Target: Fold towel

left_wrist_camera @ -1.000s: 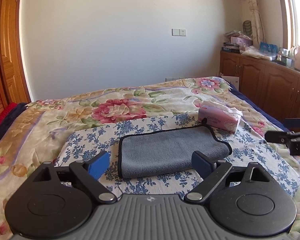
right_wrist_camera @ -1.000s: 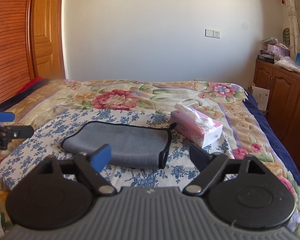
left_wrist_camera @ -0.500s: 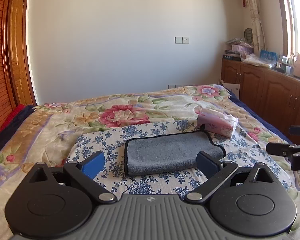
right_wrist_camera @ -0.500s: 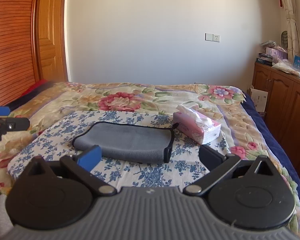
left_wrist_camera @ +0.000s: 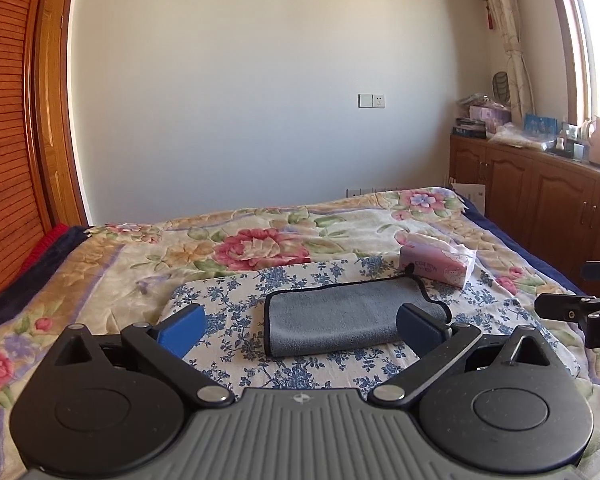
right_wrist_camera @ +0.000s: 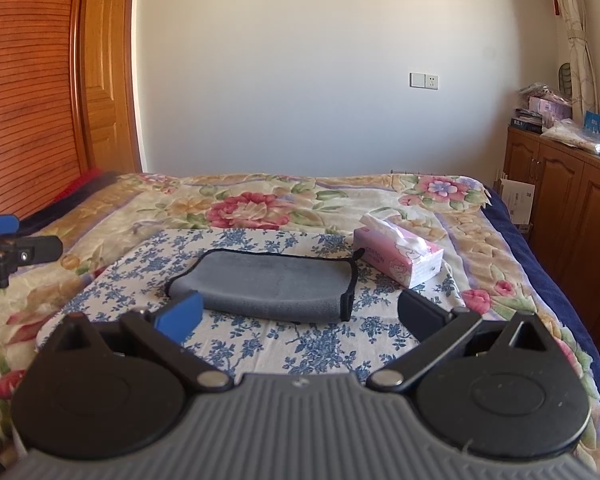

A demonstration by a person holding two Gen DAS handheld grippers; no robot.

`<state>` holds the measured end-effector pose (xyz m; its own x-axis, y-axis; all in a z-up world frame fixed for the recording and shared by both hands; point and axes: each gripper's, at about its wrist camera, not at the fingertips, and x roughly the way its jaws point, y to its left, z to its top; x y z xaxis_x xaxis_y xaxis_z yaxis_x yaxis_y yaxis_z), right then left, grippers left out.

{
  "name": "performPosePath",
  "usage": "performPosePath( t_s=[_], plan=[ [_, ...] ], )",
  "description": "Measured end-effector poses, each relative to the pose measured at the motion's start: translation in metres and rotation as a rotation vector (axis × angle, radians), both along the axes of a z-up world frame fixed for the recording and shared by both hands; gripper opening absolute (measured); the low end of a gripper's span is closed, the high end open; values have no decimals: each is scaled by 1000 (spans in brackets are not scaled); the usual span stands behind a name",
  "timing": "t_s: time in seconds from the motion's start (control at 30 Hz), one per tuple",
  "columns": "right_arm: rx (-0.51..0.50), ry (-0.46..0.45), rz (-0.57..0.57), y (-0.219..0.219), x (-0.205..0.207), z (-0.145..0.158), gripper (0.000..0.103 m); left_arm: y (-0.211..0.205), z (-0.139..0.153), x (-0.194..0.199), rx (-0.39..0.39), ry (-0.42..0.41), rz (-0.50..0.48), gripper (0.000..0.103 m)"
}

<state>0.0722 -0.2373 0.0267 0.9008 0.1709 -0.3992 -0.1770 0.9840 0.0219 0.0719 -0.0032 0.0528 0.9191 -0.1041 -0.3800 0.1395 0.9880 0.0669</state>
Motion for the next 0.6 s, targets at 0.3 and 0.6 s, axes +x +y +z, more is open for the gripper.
performPosePath(
  t_s=[0.3, 0.6],
  plan=[
    [14, -6, 5, 6, -16, -5, 103, 4, -10, -21, -4, 21, 14, 103],
    [22, 7, 12, 12, -31, -14, 103, 12, -22, -36, -26, 39, 36, 103]
  ],
)
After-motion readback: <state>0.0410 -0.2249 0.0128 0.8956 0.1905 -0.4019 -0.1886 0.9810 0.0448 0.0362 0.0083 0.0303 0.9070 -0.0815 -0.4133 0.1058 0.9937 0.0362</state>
